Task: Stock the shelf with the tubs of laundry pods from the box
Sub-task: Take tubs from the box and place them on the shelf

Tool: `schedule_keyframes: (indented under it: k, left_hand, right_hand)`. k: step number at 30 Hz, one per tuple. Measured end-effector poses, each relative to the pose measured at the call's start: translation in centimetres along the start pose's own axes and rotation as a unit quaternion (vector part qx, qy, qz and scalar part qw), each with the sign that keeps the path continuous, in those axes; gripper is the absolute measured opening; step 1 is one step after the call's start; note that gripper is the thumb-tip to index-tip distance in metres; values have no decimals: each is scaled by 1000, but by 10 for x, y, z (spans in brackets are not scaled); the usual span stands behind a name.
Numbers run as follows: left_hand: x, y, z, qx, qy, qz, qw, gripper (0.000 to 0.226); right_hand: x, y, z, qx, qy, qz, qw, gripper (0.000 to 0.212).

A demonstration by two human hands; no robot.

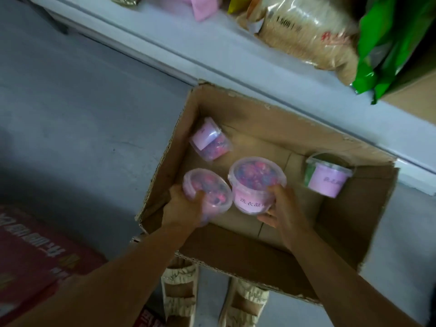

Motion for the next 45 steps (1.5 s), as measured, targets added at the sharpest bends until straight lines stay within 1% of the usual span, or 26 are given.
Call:
schedule_keyframes:
  k: [3, 6, 7, 9, 12, 15, 17, 18, 19, 20, 22, 23, 26, 27, 29, 32, 33, 35, 37, 42, 45]
  left_hand:
    - [48, 24, -42, 22, -68, 1, 997, 63]
    - [98, 54, -86, 48, -128, 6, 991, 85]
    - [114, 66, -99, 55, -133, 4, 990, 82]
    - [147, 96, -124, 61, -122, -22, 990, 62]
    - [195, 139, -162, 102, -135, -29, 985, 63]
    - [242, 186, -199, 139, -164, -41, 976, 49]
    - [276, 217, -223, 148, -181, -45, 971, 49]
    - [296, 234, -237, 153, -202, -47, 966, 45]
    - [315, 250, -250, 171, -227, -47, 958, 35]
    - [335, 265, -262, 189, -242, -46, 951, 27]
    - [369, 293, -283, 215, -268, -30, 939, 25]
    - [387, 308, -293, 225, -281, -22, 933, 30]
    - [444, 353, -322, 246, -324, -6, 914, 60]
    - [459, 366, -329, 248, -336, -1, 909, 62]
    - [491, 392, -342, 256, -356, 7, 899, 55]
    - [531, 425, -362, 268, -385, 24, 883, 53]
    - [543, 434, -368, 272, -393, 29, 878, 49]
    - [566, 451, -381, 288, -408, 31, 866, 35]
    - [585, 470, -394, 301, -420, 14, 856, 31]
    - [629, 505, -420, 323, -456, -16, 829, 19]
    - [651, 518, -429, 333, -472, -18, 816, 21]
  right_hand:
    - [52, 25, 39, -42, 39, -23, 998, 34]
    - [110, 48, 90, -65, 84, -34, 994, 35]
    - [129, 54, 108, -67, 99, -38, 992, 33]
    - [170, 66, 146, -75, 127, -41, 988, 26]
    - [239, 76, 206, -88, 174, -29, 980, 21]
    - [309, 82, 259, -93, 226, -20, 970, 16]
    - [355, 83, 290, -95, 253, -18, 963, 18]
    - [378, 84, 305, -101, 266, -15, 959, 18]
    - [400, 85, 318, -107, 278, -14, 954, 17]
    - [421, 85, 330, -107, 288, -12, 952, 15]
    - [463, 84, 354, -102, 313, -11, 944, 14]
    - [485, 84, 365, -103, 325, -11, 940, 15]
    - [551, 80, 398, -105, 368, -2, 924, 17]
    - [573, 79, 408, -105, 383, 3, 918, 18]
    - [612, 76, 426, -111, 409, 12, 906, 19]
    - [657, 76, 450, -118, 436, 15, 892, 16]
    - [670, 76, 459, -122, 444, 15, 888, 14]
    - [693, 77, 477, -132, 455, 21, 880, 7]
    - [718, 77, 496, -134, 470, 34, 872, 5]
    - [773, 81, 538, -127, 521, 59, 842, 14]
    - [795, 81, 557, -112, 540, 76, 831, 17]
Point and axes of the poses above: each hand's wrist, its own x-axis away from the middle knuckle, its own y-axis out of the back of the hand, z = x × y, the point moved 9 cm from there along -x, towards the middle knuckle, and after that the axes turned 2 degrees about -y, right-handed, at the moved point
